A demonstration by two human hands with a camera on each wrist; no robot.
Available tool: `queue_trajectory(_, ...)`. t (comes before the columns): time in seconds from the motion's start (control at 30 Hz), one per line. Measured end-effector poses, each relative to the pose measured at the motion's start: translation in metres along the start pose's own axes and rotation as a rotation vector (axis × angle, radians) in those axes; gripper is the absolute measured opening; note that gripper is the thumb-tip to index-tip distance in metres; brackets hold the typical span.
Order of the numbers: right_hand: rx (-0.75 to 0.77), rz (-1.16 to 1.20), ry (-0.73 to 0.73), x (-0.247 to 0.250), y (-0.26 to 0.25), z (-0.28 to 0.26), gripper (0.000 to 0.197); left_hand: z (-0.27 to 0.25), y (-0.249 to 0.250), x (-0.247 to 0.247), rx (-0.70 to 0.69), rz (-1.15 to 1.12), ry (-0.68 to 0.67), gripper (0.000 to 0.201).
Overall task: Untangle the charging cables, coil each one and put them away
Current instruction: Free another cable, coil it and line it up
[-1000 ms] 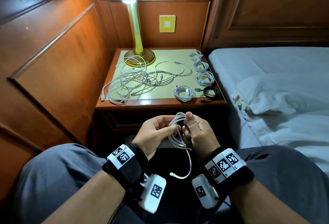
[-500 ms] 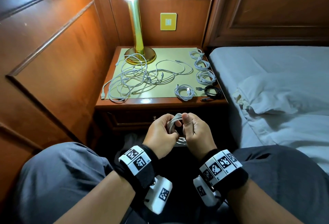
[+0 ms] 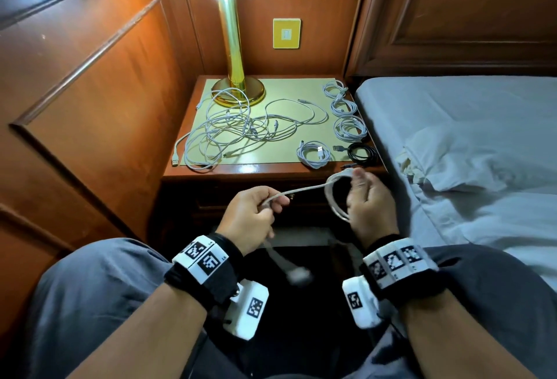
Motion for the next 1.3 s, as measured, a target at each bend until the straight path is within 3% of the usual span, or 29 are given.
queue_trajectory(0.17, -0.277, 0.408, 0.051, 0.021, 0.017, 0.013, 0.049, 0.002, 0.016, 0.021, -0.458, 0.356, 0.021, 0.036)
queue_trajectory(0.23, -0.324, 0.543, 0.035, 0.021, 0.010, 0.008, 0.045, -0.004, 0.018, 0.010, -0.549, 0.461, -0.016, 0.036)
queue_trajectory(0.4, -0.381, 0.830, 0.008, 0.012, 0.007, 0.002, 0.041, -0.025, 0.014, -0.034, -0.510, 0.782, -0.265, 0.058)
queue_trajectory(0.5, -0.373, 0.755, -0.009, 0.010, 0.007, -0.001, 0.049, -0.034, 0.019, -0.051, -0.480, 0.853, -0.442, 0.048)
queue_trajectory(0.6, -0.343, 0.675, -0.099, 0.005, 0.003, -0.007, 0.049, -0.040, 0.025, -0.057, -0.523, 0.687, -0.515, 0.029)
queue_trajectory(0.73, -0.264, 0.605, -0.268, -0.008, -0.008, -0.020, 0.034, -0.043, 0.039, -0.044, -0.681, 0.373, -0.368, 0.015)
queue_trajectory(0.87, -0.252, 0.513, -0.456, -0.022, -0.017, -0.031, 0.031, -0.031, 0.047, -0.019, -0.683, 0.234, -0.125, 0.009)
queue_trajectory(0.97, -0.235, 0.506, -0.552, -0.034, -0.020, -0.038, 0.037, -0.023, 0.042, -0.006, -0.637, 0.202, -0.034, 0.002)
queue_trajectory(1.1, -0.392, 0.673, -0.661, -0.045, -0.022, -0.049, 0.043, -0.016, 0.034, 0.002, -0.574, 0.239, 0.088, 0.006)
queue_trajectory(1.3, -0.558, 0.801, -0.694, -0.043, -0.025, -0.054, 0.049, -0.012, 0.028, 0.002, -0.535, 0.204, 0.217, 0.008)
Point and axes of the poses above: each hand's wrist, its own z-axis towards the middle knuckle, its own x-axis out of the back of the hand, y = z × x, the point moved 5 cm from there along z, towards the middle knuckle, and after that the axes turned 1 degree about y, right-handed, at the moved point
